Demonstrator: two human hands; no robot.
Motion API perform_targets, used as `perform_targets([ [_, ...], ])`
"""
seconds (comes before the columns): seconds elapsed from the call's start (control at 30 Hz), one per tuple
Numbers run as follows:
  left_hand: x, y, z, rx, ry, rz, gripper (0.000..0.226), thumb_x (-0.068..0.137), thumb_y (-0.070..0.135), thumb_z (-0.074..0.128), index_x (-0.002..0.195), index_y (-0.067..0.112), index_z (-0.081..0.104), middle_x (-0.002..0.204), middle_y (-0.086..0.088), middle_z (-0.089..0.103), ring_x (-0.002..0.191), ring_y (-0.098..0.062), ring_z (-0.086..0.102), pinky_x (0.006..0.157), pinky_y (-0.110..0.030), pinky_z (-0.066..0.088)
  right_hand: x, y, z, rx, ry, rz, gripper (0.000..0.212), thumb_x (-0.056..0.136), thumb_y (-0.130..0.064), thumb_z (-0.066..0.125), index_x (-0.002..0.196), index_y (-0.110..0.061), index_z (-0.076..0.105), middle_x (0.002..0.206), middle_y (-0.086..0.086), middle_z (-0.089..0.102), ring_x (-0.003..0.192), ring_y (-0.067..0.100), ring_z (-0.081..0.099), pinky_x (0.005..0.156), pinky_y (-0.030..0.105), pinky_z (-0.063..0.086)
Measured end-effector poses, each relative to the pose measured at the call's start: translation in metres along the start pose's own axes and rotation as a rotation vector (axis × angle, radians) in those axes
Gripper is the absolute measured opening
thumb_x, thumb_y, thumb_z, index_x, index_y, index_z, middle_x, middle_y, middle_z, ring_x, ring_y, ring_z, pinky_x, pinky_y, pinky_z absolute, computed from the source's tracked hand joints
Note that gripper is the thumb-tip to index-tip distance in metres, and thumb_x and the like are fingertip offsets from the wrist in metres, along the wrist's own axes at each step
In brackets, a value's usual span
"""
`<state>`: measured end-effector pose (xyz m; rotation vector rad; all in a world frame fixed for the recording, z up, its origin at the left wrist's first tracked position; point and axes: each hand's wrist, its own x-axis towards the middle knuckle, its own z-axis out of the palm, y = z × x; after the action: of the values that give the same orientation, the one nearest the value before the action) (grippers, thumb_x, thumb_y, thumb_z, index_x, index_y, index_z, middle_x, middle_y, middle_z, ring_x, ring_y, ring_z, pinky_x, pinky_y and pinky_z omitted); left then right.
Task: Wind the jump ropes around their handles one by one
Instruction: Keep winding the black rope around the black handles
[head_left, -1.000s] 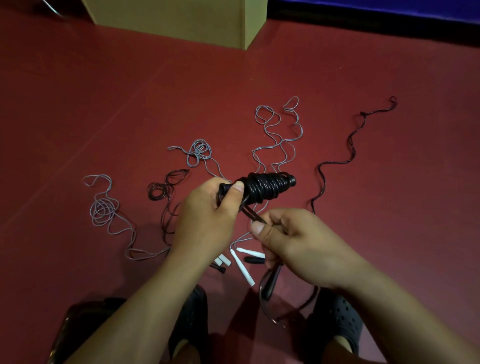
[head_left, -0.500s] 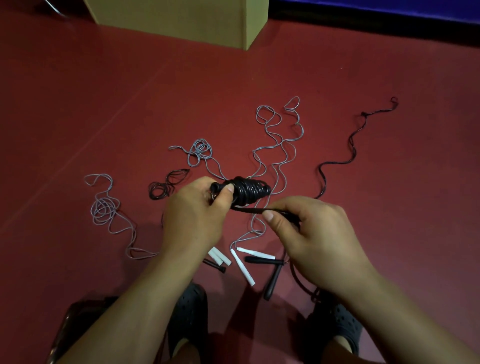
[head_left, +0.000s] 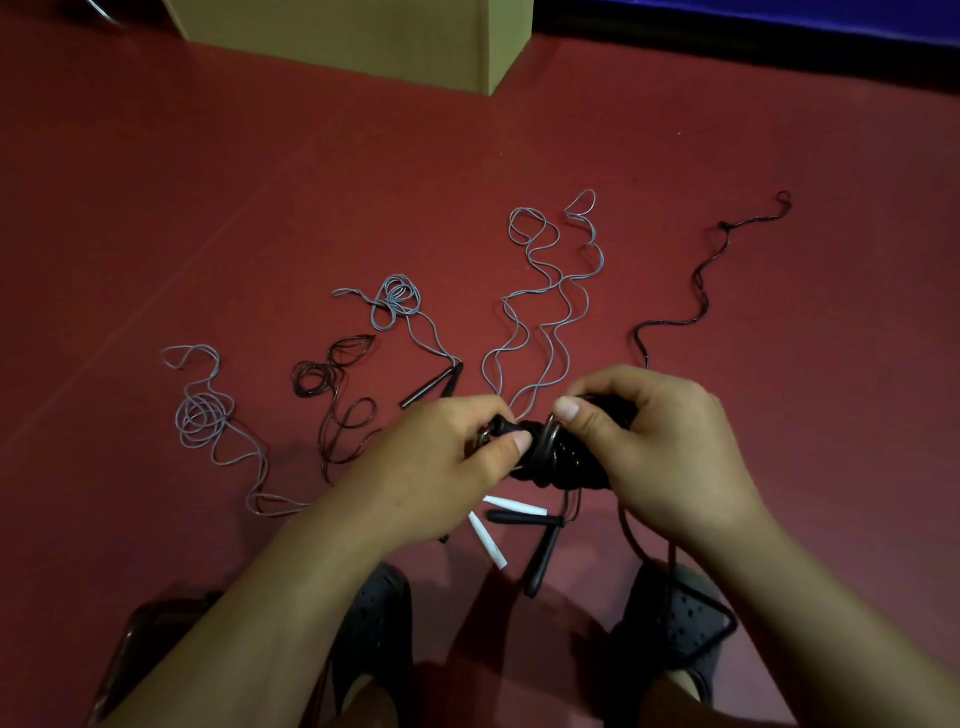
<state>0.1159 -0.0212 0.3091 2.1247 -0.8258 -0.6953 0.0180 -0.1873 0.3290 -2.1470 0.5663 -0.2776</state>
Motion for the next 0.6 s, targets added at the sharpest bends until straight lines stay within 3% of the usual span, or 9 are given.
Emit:
perform_targets([
  [0.07,-0.002,0.001,0.000,0.039,-0.026,0.027,0.026,0.088,0.047,0.050,0.087,0.024,0.060,0.069,-0.003,0.060,0.065,-0.024,0.056,0.067,-0.051,0.050,0.001,0.000,0.000,0.024,-0.024,0.024,0.007,0.083,-0.028,0.074,0.076,-0.029,0.072,0.067,-0.019,0.069,0.063,-0.003,0.064,0.056,0.010,0.045],
  [0.23,-0.004,0.003,0.000,0.030,-0.122,0.053,0.016,0.098,0.030,0.055,0.084,0.024,0.058,0.060,0.009,0.048,0.055,-0.007,0.043,0.058,-0.031,0.039,0.005,0.003,0.002,0.215,-0.153,0.123,0.009,0.083,-0.020,0.076,0.074,-0.020,0.074,0.065,-0.007,0.070,0.058,0.004,0.062,0.060,0.021,0.049],
  [0.4,-0.006,0.009,-0.002,-0.172,-0.185,0.070,0.016,0.092,0.035,0.053,0.083,0.024,0.059,0.066,0.010,0.046,0.063,-0.008,0.042,0.063,-0.032,0.037,0.010,0.003,-0.007,0.438,-0.302,0.239,0.012,0.084,-0.013,0.072,0.072,-0.014,0.072,0.065,0.002,0.064,0.061,0.014,0.055,0.062,0.025,0.045],
  [0.5,-0.008,0.014,-0.004,-0.313,-0.227,0.080,0.018,0.092,0.033,0.052,0.079,0.024,0.059,0.062,0.015,0.044,0.059,-0.004,0.039,0.061,-0.022,0.033,0.012,0.004,-0.013,0.548,-0.409,0.291,0.010,0.074,-0.022,0.078,0.071,-0.014,0.072,0.071,0.011,0.057,0.070,0.024,0.048,0.069,0.036,0.039],
  [0.6,-0.010,0.018,-0.005,-0.451,-0.281,0.077,0.020,0.095,0.027,0.050,0.077,0.020,0.058,0.059,0.016,0.041,0.054,-0.002,0.036,0.055,-0.015,0.032,0.013,0.007,-0.018,0.608,-0.517,0.284,0.013,0.068,-0.027,0.080,0.070,-0.017,0.072,0.071,0.011,0.057,0.068,0.024,0.049,0.065,0.033,0.041],
])
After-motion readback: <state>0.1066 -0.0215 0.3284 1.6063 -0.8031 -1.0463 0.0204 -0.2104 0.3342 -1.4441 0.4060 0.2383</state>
